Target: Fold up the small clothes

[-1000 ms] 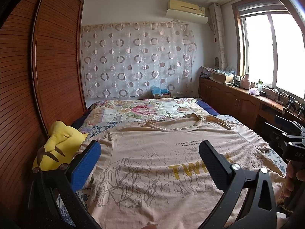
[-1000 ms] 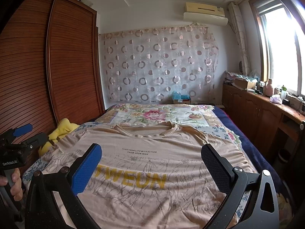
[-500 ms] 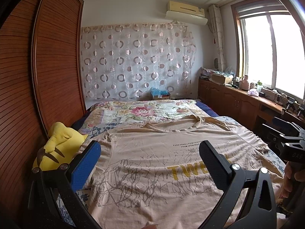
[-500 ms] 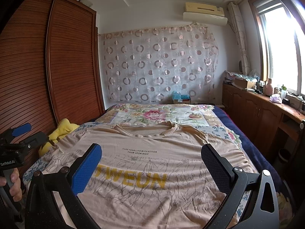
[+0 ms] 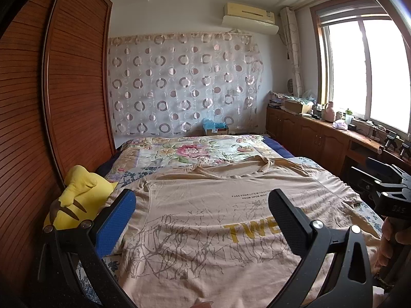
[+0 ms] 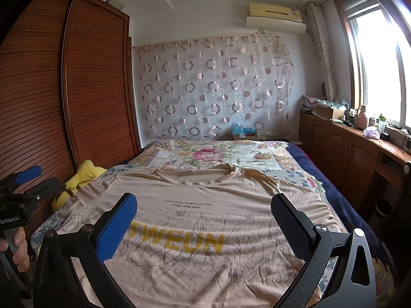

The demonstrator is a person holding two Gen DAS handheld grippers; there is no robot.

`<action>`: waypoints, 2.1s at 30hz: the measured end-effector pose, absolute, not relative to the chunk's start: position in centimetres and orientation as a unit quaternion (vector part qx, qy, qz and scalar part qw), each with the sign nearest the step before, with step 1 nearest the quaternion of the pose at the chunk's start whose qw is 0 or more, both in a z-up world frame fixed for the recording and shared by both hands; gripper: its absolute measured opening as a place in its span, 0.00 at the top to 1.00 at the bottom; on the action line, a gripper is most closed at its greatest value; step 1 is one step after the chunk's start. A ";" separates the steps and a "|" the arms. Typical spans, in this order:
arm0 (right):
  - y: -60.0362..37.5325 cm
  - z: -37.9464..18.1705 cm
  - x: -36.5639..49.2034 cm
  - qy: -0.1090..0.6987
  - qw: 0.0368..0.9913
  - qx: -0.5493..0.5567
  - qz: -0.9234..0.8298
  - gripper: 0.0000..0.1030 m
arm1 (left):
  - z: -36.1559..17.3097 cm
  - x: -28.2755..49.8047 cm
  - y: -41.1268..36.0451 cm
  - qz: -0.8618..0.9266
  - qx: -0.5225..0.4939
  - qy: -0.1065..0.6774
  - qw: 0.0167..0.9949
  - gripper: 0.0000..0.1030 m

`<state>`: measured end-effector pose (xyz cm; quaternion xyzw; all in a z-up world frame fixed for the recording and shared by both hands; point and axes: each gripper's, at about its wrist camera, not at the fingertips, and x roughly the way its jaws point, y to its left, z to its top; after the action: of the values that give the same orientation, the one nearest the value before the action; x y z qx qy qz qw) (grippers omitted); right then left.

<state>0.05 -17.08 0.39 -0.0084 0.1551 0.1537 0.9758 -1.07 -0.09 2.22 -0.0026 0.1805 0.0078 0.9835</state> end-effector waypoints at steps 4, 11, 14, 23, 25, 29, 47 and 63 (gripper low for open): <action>-17.1 0.4 0.0 0.155 0.976 -0.009 0.153 0.00 | 2.1 -1.1 -0.1 0.008 -0.002 0.180 0.984 0.00; -17.0 0.4 0.0 0.154 0.976 -0.009 0.154 0.00 | 2.3 -1.2 -0.2 0.008 -0.003 0.179 0.984 0.00; -17.0 0.4 0.0 0.154 0.976 -0.008 0.153 0.00 | 2.1 -1.2 -0.1 0.008 -0.002 0.179 0.984 0.00; -16.9 0.5 -0.1 0.154 0.976 -0.010 0.155 0.00 | 2.2 -1.3 -0.2 0.009 -0.003 0.179 0.984 0.00; -16.9 0.5 -0.1 0.154 0.976 -0.010 0.155 0.00 | 2.1 -1.3 -0.2 0.008 -0.003 0.179 0.984 0.00; -16.8 0.5 -0.1 0.154 0.976 -0.009 0.155 0.00 | 2.1 -1.3 -0.2 0.008 -0.003 0.179 0.984 0.00; -15.1 -0.3 1.5 0.178 0.963 -0.029 0.202 0.00 | -0.6 -0.2 3.2 0.019 -0.006 0.229 0.973 0.00; -14.6 -1.0 6.1 0.231 0.929 -0.061 0.281 0.00 | -5.4 1.9 11.1 0.054 -0.001 0.306 0.951 0.00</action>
<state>6.06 -14.64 -0.97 -0.0613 0.2309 0.2810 0.9295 1.91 11.10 -5.43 -0.0008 0.3058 0.0541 0.9506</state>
